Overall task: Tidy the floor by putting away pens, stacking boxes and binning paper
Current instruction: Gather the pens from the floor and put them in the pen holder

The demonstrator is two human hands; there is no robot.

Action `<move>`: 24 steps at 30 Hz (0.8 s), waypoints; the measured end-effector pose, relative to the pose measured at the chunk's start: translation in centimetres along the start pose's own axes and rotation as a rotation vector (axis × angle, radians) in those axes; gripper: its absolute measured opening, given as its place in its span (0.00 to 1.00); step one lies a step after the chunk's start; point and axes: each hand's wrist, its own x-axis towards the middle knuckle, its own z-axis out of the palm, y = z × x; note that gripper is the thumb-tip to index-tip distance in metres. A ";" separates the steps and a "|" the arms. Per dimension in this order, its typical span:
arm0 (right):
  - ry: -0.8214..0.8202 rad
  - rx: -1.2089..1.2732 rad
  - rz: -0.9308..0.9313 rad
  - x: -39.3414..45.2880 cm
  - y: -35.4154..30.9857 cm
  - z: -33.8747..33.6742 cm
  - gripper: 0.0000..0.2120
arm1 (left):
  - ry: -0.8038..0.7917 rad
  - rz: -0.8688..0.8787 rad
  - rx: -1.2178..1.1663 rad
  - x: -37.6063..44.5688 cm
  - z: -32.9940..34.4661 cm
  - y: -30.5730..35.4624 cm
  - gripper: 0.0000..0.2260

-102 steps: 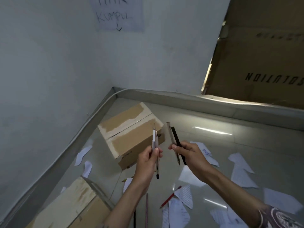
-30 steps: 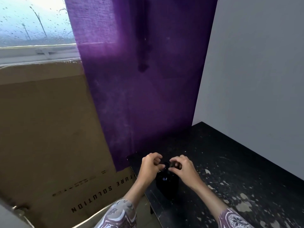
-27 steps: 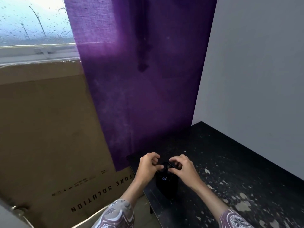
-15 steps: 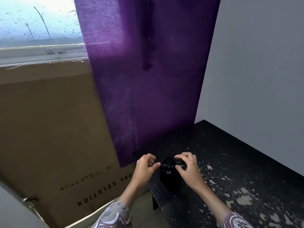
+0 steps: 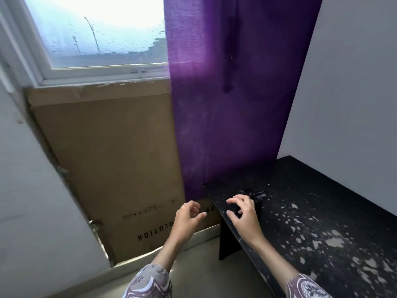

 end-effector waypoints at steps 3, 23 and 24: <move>-0.055 0.029 -0.012 -3.4 -3.1 2.4 0.11 | 0.021 -0.034 0.012 -4.1 -3.8 -1.7 0.09; -0.513 0.045 -0.037 -28.0 -18.0 17.9 0.13 | 0.130 -0.386 0.160 -34.5 -28.4 -17.0 0.19; -0.541 0.046 -0.036 -28.8 -18.3 18.7 0.13 | 0.143 -0.414 0.153 -35.6 -29.1 -17.8 0.19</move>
